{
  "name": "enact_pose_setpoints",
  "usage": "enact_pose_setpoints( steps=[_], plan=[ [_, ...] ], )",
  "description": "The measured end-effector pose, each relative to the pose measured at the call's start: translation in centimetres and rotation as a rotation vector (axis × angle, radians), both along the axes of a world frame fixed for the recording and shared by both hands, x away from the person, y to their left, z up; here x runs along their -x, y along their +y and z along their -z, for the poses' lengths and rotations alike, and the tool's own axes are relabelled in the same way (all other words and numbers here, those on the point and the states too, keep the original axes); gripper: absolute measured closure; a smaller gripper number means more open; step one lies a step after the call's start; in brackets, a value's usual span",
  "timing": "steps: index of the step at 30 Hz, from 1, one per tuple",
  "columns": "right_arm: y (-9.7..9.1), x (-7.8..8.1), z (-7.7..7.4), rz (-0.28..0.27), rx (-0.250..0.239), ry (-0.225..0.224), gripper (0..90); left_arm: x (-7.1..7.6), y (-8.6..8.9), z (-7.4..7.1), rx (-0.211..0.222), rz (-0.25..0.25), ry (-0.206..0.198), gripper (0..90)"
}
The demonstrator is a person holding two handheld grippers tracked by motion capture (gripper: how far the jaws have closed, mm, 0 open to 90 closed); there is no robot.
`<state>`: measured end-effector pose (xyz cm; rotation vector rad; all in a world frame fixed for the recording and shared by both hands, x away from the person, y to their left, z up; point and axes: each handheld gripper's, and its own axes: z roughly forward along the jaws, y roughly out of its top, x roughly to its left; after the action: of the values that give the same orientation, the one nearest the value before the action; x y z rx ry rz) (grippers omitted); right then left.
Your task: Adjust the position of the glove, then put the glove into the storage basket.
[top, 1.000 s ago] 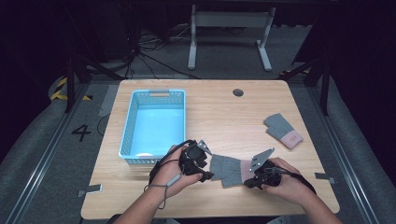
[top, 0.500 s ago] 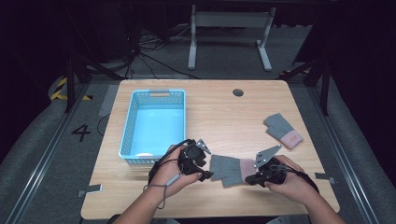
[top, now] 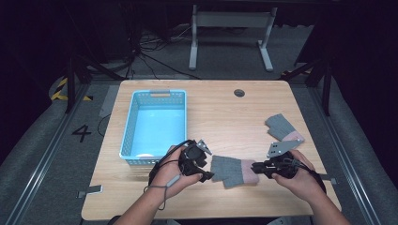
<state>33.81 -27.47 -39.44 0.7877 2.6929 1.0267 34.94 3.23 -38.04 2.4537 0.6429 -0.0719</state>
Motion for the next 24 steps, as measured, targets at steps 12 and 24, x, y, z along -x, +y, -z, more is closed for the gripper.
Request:
enact_pose_setpoints(
  steps=[12,24],
  plan=[
    [-1.4,-0.6,-0.5,0.102,-0.060,-0.021,73.8,0.0,0.0,0.0,0.001,-0.003,-0.003,49.9],
    [-4.1,-2.0,-1.7,0.260,-0.100,-0.090,66.0,0.2,0.4,0.2,-0.001,-0.023,-0.008,49.3]
  ],
)
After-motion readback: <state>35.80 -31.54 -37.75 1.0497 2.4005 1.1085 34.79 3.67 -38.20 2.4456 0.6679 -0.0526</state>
